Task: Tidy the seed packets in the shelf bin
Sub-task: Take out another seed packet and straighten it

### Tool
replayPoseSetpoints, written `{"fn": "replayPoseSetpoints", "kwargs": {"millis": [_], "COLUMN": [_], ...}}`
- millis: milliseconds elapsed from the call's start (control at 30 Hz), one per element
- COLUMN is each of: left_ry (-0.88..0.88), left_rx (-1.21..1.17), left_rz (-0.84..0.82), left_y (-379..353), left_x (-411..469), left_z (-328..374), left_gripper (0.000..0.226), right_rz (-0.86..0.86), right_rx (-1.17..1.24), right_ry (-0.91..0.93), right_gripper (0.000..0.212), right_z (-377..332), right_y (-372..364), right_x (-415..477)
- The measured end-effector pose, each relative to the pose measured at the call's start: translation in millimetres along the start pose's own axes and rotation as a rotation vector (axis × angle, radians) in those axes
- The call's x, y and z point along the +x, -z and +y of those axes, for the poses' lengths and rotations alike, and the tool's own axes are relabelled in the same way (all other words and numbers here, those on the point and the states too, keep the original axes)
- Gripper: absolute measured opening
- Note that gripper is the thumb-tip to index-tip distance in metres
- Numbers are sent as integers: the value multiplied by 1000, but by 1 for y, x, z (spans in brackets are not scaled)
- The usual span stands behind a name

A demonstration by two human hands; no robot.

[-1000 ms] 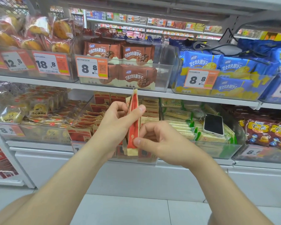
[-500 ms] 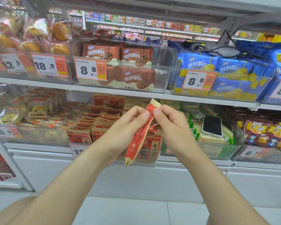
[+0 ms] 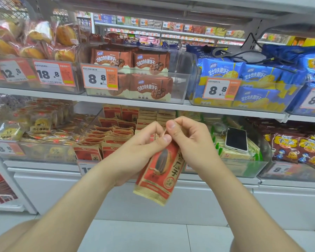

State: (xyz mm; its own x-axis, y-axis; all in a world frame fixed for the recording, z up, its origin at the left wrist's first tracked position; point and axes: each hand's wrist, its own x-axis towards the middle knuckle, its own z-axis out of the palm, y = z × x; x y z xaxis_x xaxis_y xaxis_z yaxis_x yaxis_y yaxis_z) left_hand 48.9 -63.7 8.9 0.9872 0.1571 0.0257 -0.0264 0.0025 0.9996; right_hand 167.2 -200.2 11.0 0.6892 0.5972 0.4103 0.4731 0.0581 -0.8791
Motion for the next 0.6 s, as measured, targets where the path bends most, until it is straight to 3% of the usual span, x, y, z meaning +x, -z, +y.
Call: {"fn": "replayPoseSetpoints", "kwargs": {"millis": [100, 200, 400, 533, 600], "left_ry": [-22, -45, -52, -53, -98], "left_rx": [31, 14, 14, -87, -205], "left_rz": [117, 193, 247, 312, 377], "left_y": [2, 3, 1, 0, 2], "left_x": [0, 0, 0, 3, 5], "left_z": [4, 5, 4, 1, -1], "left_gripper": [21, 22, 23, 23, 25], "right_rz": [34, 124, 265, 242, 111], "right_rx": [-26, 138, 150, 152, 176], "right_ry": [-78, -176, -149, -170, -259], "right_gripper": [29, 25, 11, 17, 33], "right_z": [0, -4, 0, 1, 2], "right_y": [3, 8, 12, 9, 7], "right_x": [2, 7, 7, 8, 6]}}
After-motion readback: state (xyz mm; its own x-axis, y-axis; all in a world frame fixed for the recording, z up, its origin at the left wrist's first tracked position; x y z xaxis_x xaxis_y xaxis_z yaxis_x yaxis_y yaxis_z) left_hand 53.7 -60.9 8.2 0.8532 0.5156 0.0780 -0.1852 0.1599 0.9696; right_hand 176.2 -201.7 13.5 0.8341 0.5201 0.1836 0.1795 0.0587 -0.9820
